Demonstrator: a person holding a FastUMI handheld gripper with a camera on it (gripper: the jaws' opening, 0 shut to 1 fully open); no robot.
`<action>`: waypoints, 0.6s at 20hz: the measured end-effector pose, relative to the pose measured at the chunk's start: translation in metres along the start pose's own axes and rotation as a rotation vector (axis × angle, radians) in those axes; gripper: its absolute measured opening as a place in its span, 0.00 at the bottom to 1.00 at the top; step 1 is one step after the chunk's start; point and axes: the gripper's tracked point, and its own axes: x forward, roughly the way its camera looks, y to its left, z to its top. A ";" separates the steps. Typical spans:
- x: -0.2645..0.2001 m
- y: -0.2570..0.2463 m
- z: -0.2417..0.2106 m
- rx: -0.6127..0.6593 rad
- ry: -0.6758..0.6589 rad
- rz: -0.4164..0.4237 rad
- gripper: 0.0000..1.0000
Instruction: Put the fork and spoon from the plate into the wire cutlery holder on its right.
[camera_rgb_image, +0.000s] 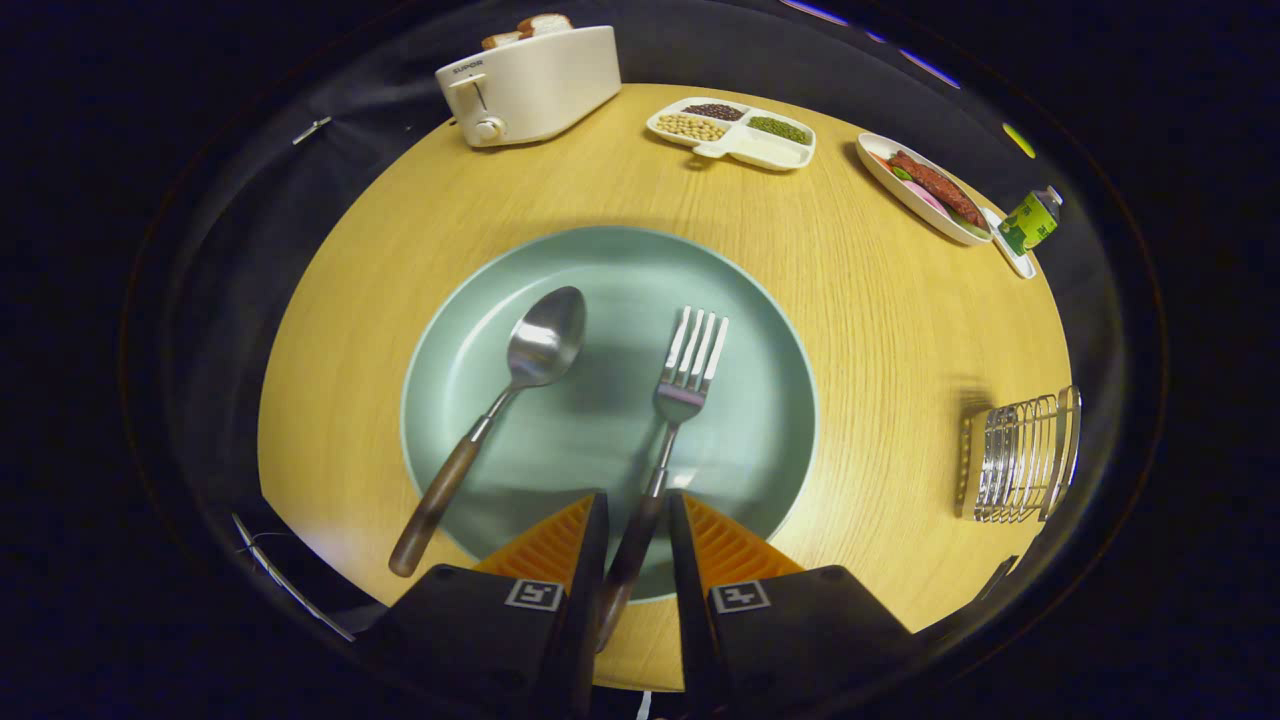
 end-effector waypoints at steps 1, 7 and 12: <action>0.002 -0.002 0.001 0.009 0.005 -0.006 0.30; -0.013 -0.002 0.020 0.005 -0.091 0.101 0.08; -0.095 -0.023 0.058 0.088 -0.251 0.260 0.07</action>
